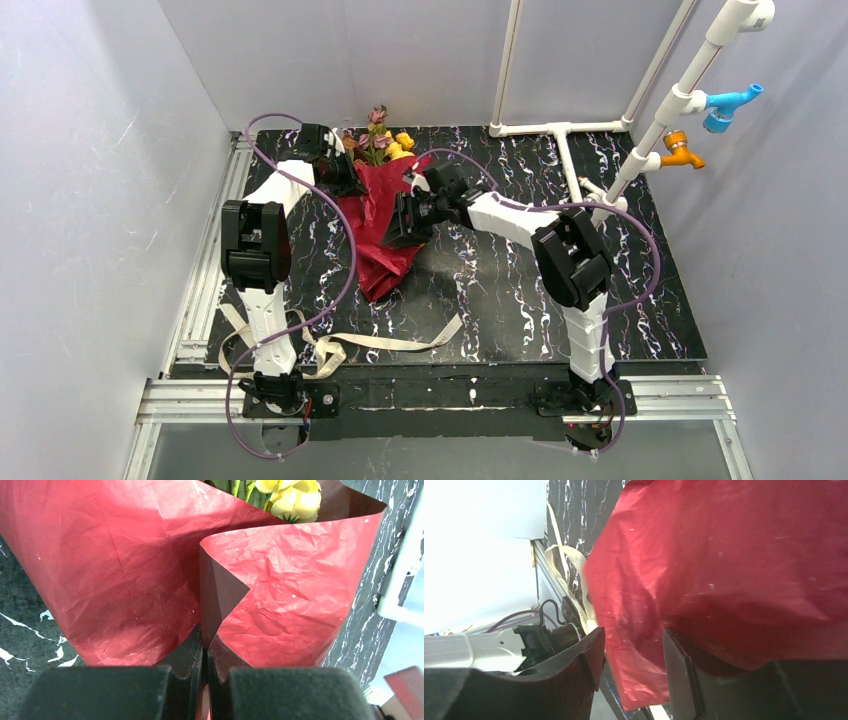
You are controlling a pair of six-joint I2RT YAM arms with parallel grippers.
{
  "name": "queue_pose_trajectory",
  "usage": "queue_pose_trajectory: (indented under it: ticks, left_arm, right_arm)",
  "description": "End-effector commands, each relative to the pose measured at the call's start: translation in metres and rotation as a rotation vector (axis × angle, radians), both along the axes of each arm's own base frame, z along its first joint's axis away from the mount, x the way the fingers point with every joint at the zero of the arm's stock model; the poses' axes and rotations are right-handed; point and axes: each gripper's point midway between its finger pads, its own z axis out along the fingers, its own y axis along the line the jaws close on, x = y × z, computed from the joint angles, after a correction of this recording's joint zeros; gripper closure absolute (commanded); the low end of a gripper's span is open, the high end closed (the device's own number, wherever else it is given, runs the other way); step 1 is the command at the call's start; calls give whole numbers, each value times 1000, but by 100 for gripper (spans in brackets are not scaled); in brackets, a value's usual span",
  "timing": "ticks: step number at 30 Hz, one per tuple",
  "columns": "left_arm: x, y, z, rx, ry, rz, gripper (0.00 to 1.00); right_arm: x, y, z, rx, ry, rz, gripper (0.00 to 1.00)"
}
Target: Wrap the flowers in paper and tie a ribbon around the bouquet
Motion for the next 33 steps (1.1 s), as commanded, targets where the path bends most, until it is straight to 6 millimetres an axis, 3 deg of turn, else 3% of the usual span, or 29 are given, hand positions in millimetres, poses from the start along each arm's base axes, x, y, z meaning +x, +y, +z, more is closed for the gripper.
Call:
queue_pose_trajectory:
  ticks: [1,8,13,17,24,27,31,33]
  left_arm:
    - [-4,-1,17,-15,-34,-10,100]
    - [-6,-2,11,-21,-22,-8,100]
    - [-9,-2,2,-31,-12,3,100]
    - [-7,-2,5,-36,-24,5,100]
    - [-6,4,20,1,-37,20,100]
    - [-9,14,43,53,-77,42,81]
    - [-16,33,68,146,-97,99,49]
    - [-24,35,81,154,-112,103,44]
  right_arm:
    - [-5,3,-6,-33,-31,21,46]
    - [-30,-22,-67,-207,38,57,48]
    - [-43,-34,-88,-281,60,77,48]
    - [-48,-37,-92,-296,65,88,47]
    - [-47,-32,-81,-281,52,89,46]
    - [-44,-29,-75,-274,43,88,46]
    - [-38,-25,-66,-272,29,85,45]
    - [-36,-24,-66,-282,28,90,45]
